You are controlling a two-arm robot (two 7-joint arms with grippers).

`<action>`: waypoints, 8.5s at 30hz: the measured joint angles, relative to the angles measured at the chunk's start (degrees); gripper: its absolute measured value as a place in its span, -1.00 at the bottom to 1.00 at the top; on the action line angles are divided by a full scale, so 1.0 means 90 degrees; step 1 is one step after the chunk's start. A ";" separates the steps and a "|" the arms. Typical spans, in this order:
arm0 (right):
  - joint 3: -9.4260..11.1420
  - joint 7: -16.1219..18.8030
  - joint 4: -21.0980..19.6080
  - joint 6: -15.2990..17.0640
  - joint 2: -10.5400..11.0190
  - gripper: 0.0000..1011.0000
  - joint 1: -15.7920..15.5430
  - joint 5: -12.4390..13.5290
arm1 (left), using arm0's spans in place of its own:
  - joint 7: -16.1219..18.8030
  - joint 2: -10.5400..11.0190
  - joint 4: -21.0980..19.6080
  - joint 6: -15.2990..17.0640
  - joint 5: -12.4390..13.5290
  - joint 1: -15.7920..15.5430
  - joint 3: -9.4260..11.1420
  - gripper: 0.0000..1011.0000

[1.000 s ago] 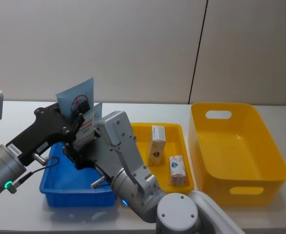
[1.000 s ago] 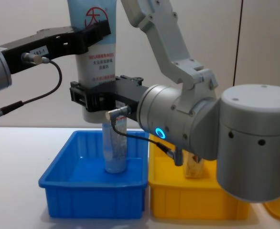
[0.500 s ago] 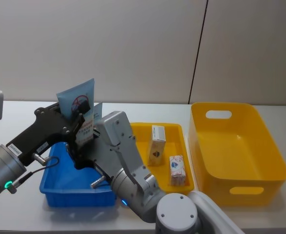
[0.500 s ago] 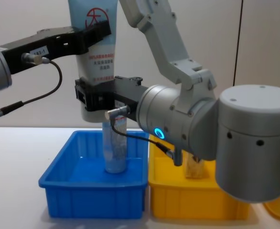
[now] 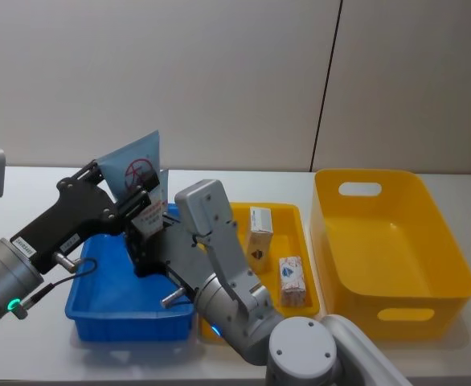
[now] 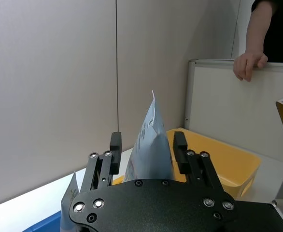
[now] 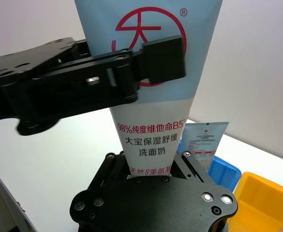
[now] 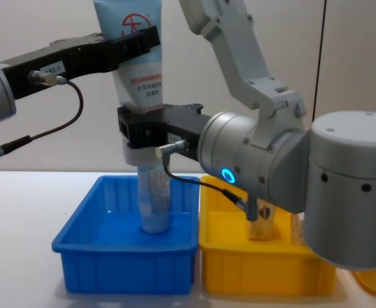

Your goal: Bimanual collaborative sorting of washing and personal care products

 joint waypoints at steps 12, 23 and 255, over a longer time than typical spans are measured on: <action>0.0295 -0.0197 0.0005 0.0034 0.0017 -0.55 -0.0002 -0.0012 | 0.0003 0.0001 0.0000 0.0000 0.0002 0.0000 0.0000 0.89; 0.0795 -0.0522 0.0022 0.0030 0.0155 -0.55 0.0025 -0.0058 | 0.0126 0.0017 -0.0015 -0.0023 0.0045 0.0046 -0.0017 0.98; 0.2203 -0.0337 -0.2373 0.0179 0.1966 0.98 -0.2520 0.1221 | 0.3300 -0.0182 -0.0364 0.0738 0.2679 0.0736 0.0818 0.98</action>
